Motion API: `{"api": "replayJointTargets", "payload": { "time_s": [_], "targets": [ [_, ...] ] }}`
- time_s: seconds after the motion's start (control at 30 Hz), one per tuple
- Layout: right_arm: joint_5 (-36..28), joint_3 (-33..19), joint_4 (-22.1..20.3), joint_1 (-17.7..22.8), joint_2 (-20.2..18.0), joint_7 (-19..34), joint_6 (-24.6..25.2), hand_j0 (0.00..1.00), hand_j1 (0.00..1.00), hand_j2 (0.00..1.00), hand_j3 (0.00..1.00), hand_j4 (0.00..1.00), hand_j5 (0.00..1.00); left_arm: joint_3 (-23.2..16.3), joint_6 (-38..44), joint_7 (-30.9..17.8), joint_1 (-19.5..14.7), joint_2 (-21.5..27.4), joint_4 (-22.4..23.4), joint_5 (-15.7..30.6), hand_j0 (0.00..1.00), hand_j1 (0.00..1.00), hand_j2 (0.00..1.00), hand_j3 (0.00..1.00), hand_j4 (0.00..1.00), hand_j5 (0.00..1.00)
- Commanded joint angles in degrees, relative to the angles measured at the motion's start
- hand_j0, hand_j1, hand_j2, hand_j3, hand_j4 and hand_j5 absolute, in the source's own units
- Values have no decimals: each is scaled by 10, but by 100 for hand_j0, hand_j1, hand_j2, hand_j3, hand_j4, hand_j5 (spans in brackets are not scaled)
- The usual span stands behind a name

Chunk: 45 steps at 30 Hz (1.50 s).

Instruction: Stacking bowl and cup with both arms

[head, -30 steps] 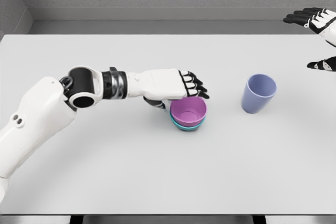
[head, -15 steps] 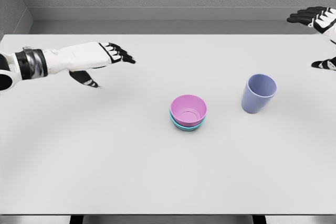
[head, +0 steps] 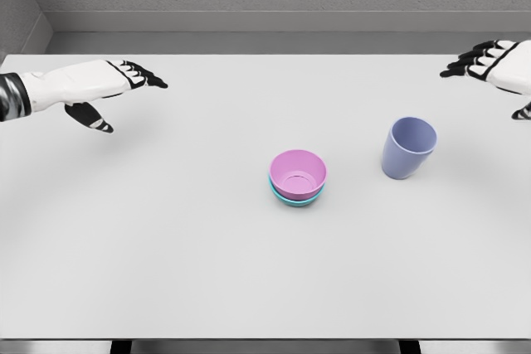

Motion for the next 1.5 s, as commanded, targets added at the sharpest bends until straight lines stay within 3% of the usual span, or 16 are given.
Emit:
{"api": "replayJointTargets", "payload": {
  "time_s": [0.0, 0.07, 0.33, 0.7, 1.03, 1.47],
  "targets": [
    [11, 129, 40, -23, 37, 7, 15, 100, 100, 100, 100, 100, 100, 1, 1, 1, 0, 0, 1, 3, 100, 100, 100, 100, 100, 100],
    [11, 169, 52, -48, 49, 7, 16, 100, 100, 100, 100, 100, 100, 1, 1, 1, -1, -1, 1, 0, 100, 100, 100, 100, 100, 100],
    [11, 169, 50, -61, 51, 6, 17, 100, 100, 100, 100, 100, 100, 1, 1, -1, -1, -1, 1, -2, 100, 100, 100, 100, 100, 100],
    [11, 190, 53, -65, 86, 6, 17, 100, 100, 100, 100, 100, 100, 0, 1, -1, -1, -2, 1, -3, 100, 100, 100, 100, 100, 100],
    [11, 213, 66, -65, 90, 6, 18, 100, 100, 100, 100, 100, 100, 1, 1, -1, -1, -2, 1, -3, 100, 100, 100, 100, 100, 100],
    [11, 213, 52, -65, 95, 5, 16, 100, 100, 100, 100, 100, 100, 0, 1, -2, -1, -4, 1, -4, 100, 100, 100, 100, 100, 100]
  ]
}}
